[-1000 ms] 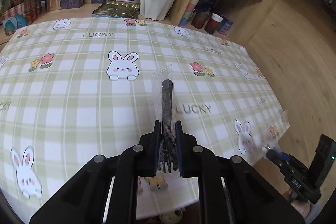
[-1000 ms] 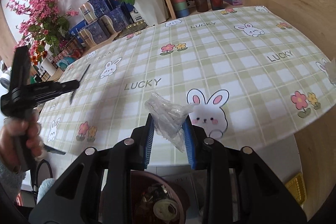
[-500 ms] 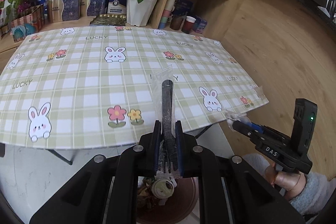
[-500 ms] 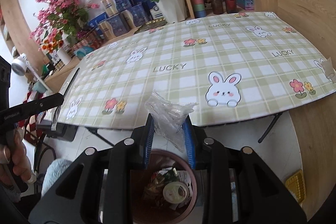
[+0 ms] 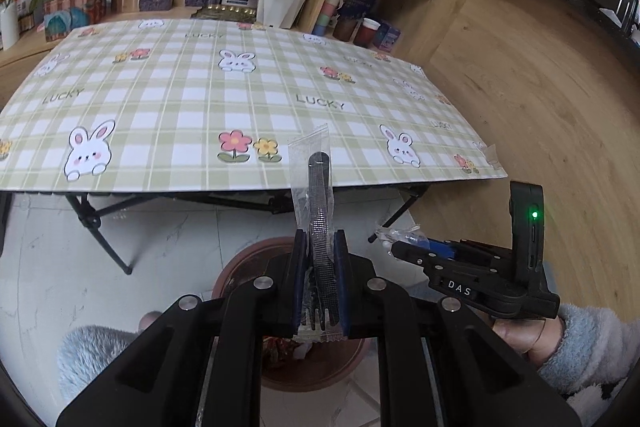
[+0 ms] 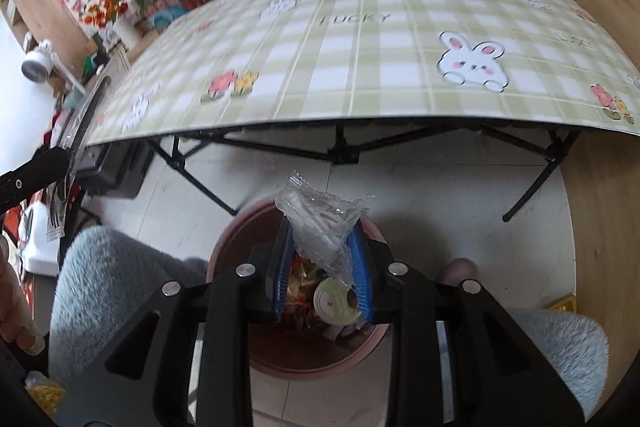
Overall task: Collect trash
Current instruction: 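Drop the clear bag from the right tool into the bin, then drop the black fork from the left tool into the bin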
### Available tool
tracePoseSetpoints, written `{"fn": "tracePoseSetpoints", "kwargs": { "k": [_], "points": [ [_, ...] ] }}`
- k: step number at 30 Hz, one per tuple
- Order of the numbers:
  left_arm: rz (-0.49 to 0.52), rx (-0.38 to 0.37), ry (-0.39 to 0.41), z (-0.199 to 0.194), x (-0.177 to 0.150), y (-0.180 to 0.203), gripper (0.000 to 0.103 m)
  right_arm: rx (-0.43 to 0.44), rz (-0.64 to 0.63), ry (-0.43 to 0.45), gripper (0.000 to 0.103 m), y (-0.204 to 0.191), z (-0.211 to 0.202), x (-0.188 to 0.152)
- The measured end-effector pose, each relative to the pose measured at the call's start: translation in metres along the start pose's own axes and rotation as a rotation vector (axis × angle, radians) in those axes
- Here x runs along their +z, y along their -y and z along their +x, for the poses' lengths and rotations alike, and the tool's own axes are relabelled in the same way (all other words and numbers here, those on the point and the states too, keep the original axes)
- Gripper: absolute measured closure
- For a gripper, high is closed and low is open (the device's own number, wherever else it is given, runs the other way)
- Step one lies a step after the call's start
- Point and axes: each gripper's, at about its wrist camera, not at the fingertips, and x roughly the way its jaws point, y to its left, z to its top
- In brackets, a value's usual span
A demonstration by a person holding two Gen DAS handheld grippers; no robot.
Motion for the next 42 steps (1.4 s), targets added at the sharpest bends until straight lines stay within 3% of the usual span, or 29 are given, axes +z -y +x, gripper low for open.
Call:
{"fn": "tracePoseSetpoints", "kwargs": {
  "k": [10,12,15,17,22,30,35,42],
  "points": [
    [-0.017,0.002,-0.025,0.007,-0.013,-0.005,0.089,-0.005,-0.039,0.033,0.060,-0.009,-0.008,0.003],
    [-0.018,0.002,-0.031,0.009,-0.014,-0.005,0.089,-0.006,-0.043,0.058,0.051,-0.009,-0.014,0.005],
    [-0.019,0.004,-0.043,0.013,-0.016,-0.005,0.089,-0.016,-0.054,0.095,0.045,-0.010,-0.022,0.008],
    [-0.020,0.006,-0.050,0.014,-0.017,-0.005,0.089,-0.038,-0.065,0.131,0.031,-0.011,-0.029,0.010],
    [-0.016,0.010,-0.065,0.019,-0.018,-0.003,0.089,-0.103,-0.077,0.218,0.010,-0.010,-0.044,0.013],
    [-0.036,0.011,-0.120,0.033,-0.022,-0.005,0.089,-0.175,-0.045,0.294,0.006,0.002,-0.055,0.012],
    [-0.081,0.005,-0.189,0.049,-0.029,-0.012,0.089,-0.178,-0.022,0.286,0.006,0.010,-0.053,0.009],
    [-0.082,0.002,-0.223,0.058,-0.029,-0.010,0.089,-0.177,-0.013,0.279,0.006,0.011,-0.050,0.006]
  ]
}}
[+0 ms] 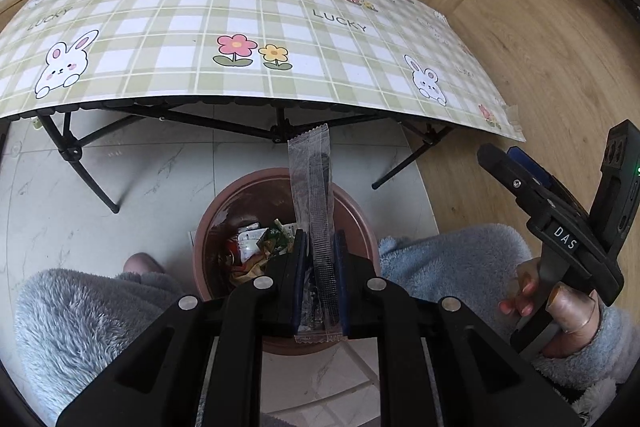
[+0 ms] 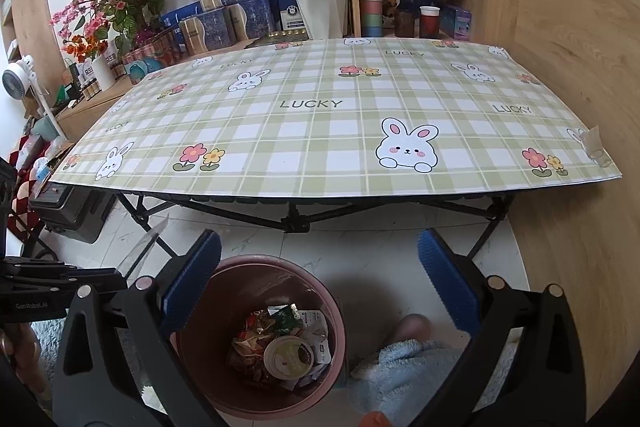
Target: Collect trash
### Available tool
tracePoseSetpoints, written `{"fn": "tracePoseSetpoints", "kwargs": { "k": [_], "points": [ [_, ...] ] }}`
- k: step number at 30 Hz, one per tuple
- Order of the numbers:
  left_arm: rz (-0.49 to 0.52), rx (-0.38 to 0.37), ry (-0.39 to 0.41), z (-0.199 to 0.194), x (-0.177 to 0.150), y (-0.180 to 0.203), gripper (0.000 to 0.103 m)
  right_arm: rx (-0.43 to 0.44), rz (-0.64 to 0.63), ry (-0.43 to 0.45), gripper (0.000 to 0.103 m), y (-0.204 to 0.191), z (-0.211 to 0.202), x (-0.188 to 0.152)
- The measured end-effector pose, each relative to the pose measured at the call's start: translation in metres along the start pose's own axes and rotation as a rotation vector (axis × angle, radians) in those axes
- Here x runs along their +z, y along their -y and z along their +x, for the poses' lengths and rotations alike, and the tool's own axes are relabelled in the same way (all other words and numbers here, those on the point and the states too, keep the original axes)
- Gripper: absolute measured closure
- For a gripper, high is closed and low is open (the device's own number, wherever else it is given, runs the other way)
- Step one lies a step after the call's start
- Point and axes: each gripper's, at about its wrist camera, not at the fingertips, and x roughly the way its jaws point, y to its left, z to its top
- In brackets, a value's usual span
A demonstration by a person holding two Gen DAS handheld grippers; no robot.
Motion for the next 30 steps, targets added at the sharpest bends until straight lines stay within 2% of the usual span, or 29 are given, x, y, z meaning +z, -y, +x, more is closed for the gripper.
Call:
{"fn": "tracePoseSetpoints", "kwargs": {
  "k": [11,12,13,14,16,21,26,30],
  "points": [
    [0.067,0.011,-0.034,0.027,0.009,0.007,0.088,0.003,0.002,0.000,0.006,0.001,0.000,-0.001],
    [0.073,0.014,-0.029,0.030,0.009,0.007,0.084,0.003,0.001,0.000,0.006,0.001,0.000,-0.001],
    [0.077,0.007,-0.028,0.032,0.009,0.006,0.071,0.003,0.002,0.001,0.006,0.001,0.000,0.000],
    [0.074,-0.005,-0.027,0.034,0.009,0.005,0.051,0.003,0.002,0.000,0.006,0.001,0.000,-0.001],
    [0.056,-0.003,-0.014,0.036,0.008,0.002,0.036,0.000,0.003,-0.001,0.006,0.001,0.000,-0.001],
    [0.065,0.052,0.025,0.028,0.006,-0.001,0.032,-0.008,0.009,-0.012,0.006,0.002,0.002,-0.002],
    [0.106,0.129,0.129,0.006,0.011,0.005,0.015,-0.005,0.006,-0.006,0.006,0.001,0.001,-0.002],
    [0.125,0.191,0.224,-0.016,0.018,0.008,0.011,-0.007,-0.009,0.000,0.006,-0.002,-0.003,0.004]
  ]
}}
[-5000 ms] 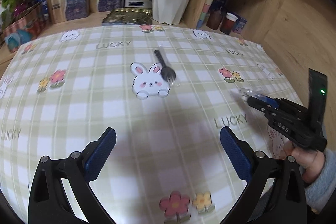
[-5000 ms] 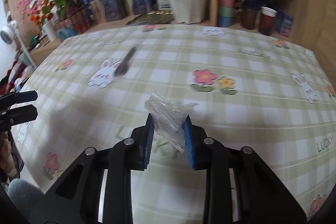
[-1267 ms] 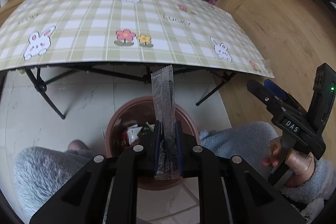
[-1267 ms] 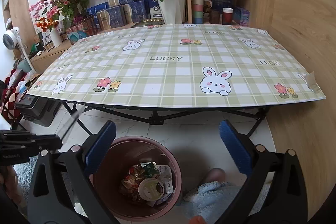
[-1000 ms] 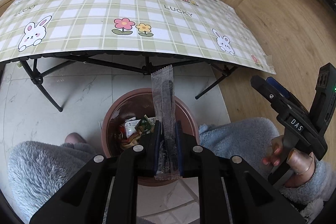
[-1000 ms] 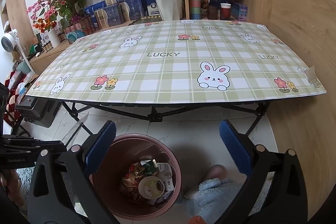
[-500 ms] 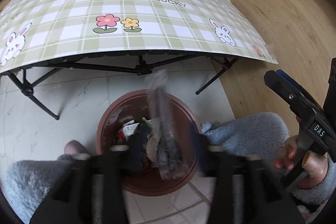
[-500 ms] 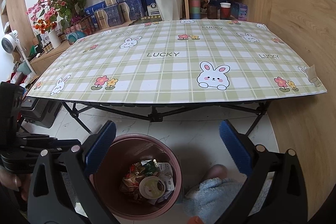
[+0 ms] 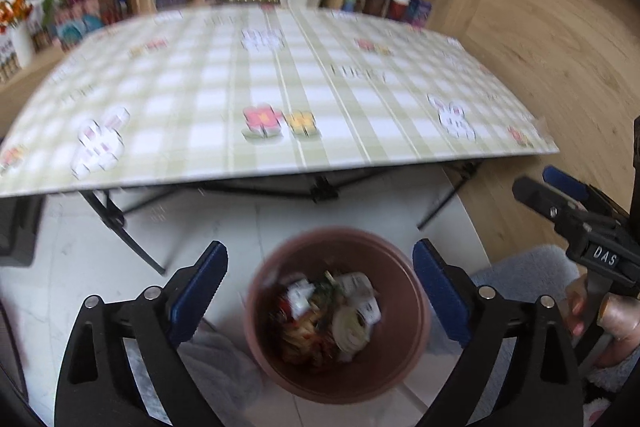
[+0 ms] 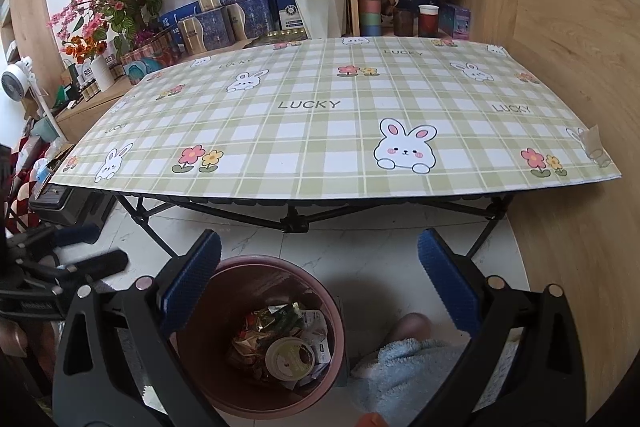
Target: Collect trash
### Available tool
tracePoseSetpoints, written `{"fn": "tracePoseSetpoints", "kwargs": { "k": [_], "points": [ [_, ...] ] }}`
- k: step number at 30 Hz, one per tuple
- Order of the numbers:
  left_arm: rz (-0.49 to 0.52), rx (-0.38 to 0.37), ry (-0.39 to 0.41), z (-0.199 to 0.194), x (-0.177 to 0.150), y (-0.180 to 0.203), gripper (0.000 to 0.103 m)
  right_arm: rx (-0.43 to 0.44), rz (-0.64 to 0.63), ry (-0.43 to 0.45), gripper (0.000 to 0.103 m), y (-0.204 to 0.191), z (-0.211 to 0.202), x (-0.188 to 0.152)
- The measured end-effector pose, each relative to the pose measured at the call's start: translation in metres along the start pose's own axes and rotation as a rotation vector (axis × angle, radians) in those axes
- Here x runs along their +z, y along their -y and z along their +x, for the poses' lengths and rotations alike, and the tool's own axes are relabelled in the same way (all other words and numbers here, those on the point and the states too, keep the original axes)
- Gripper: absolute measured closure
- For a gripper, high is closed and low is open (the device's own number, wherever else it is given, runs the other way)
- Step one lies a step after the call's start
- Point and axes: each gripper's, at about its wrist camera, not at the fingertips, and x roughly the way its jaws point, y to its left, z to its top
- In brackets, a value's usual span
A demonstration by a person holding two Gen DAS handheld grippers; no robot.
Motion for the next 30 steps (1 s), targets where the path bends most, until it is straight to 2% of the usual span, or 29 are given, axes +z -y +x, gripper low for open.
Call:
{"fn": "tracePoseSetpoints", "kwargs": {
  "k": [6,9,14,16,20,23,30],
  "points": [
    [0.037,0.082,0.133,-0.040,0.034,-0.008,0.006,0.006,-0.067,0.039,0.006,-0.007,-0.026,0.042],
    [0.092,0.125,0.170,-0.066,0.060,0.000,0.006,0.012,-0.107,0.091,0.006,-0.014,-0.053,0.071],
    [0.116,0.145,0.316,-0.128,0.094,0.009,0.006,0.014,-0.136,0.189,0.006,-0.025,-0.096,0.108],
    [0.135,0.149,0.362,-0.147,0.099,0.015,0.006,0.033,-0.124,0.237,0.006,-0.027,-0.114,0.120],
    [0.155,0.189,0.455,-0.180,0.103,0.023,0.006,0.057,-0.109,0.273,0.006,-0.030,-0.132,0.130],
    [0.139,0.159,0.476,-0.195,0.103,0.021,0.006,0.066,-0.107,0.289,0.006,-0.031,-0.139,0.132],
    [0.137,0.210,0.476,-0.201,0.102,0.025,0.006,0.063,-0.103,0.282,0.006,-0.032,-0.140,0.128]
  ]
}}
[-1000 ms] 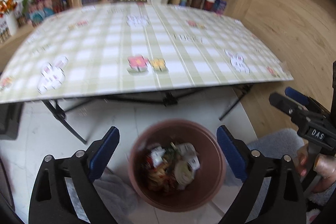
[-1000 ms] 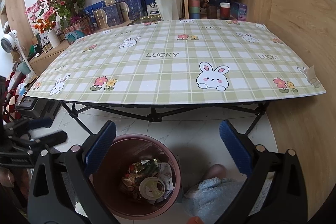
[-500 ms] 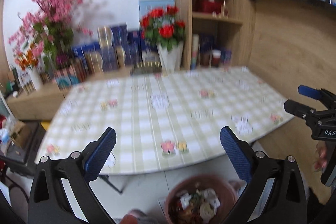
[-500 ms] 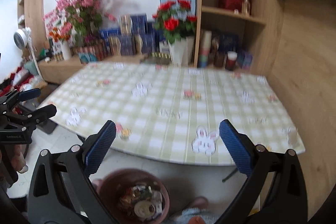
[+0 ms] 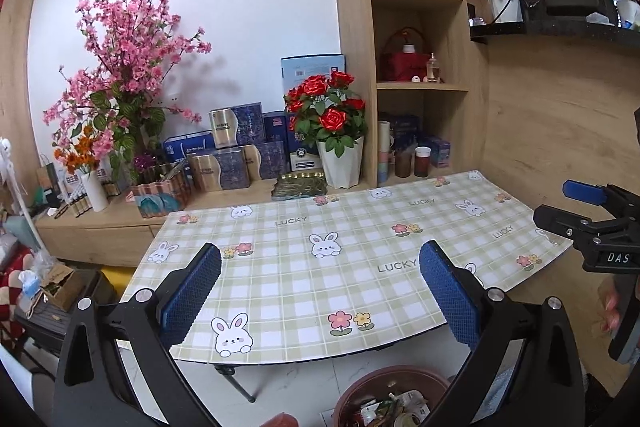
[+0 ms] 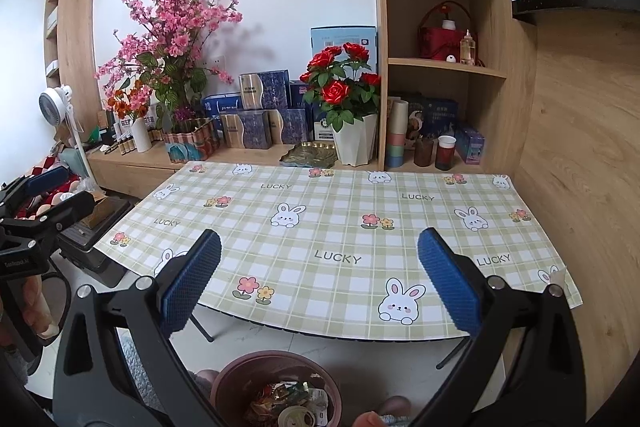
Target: Collect trash
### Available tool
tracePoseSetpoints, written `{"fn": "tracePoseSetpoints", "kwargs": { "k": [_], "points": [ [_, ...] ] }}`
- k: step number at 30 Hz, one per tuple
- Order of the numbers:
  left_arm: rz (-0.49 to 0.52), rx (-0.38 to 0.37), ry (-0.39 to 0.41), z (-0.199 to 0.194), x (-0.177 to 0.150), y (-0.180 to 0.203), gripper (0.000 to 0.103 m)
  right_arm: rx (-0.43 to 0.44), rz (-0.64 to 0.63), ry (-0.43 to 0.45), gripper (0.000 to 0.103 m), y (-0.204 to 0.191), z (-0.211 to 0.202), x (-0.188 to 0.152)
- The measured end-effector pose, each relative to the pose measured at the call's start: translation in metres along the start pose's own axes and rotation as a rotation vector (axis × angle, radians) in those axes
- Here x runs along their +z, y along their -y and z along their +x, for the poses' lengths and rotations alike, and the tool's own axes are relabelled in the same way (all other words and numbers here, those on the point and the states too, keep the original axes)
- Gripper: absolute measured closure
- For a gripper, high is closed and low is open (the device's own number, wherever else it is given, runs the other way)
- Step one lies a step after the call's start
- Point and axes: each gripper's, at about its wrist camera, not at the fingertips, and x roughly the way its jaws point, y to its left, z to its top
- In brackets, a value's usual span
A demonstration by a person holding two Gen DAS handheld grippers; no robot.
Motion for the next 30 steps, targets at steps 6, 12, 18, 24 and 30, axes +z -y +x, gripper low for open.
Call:
{"fn": "tracePoseSetpoints", "kwargs": {
  "k": [6,12,18,24,30],
  "points": [
    [-0.012,-0.010,-0.020,0.0027,-0.0021,-0.0012,0.006,-0.002,0.003,-0.003,0.006,0.0007,0.0007,-0.0017],
    [-0.021,-0.011,-0.036,0.0038,-0.0032,-0.0024,0.006,-0.003,0.004,-0.003,0.006,0.0019,0.0003,-0.0022],
    [-0.017,-0.001,-0.035,0.0033,-0.0030,-0.0018,0.006,-0.006,0.004,-0.004,0.006,0.0033,-0.0005,-0.0037],
    [-0.011,0.000,-0.038,0.0039,-0.0030,-0.0009,0.006,-0.010,0.003,-0.009,0.006,0.0033,0.0003,-0.0057],
    [-0.009,0.002,-0.039,0.0041,-0.0031,-0.0005,0.006,-0.012,0.002,-0.009,0.006,0.0037,0.0005,-0.0062]
  ]
}}
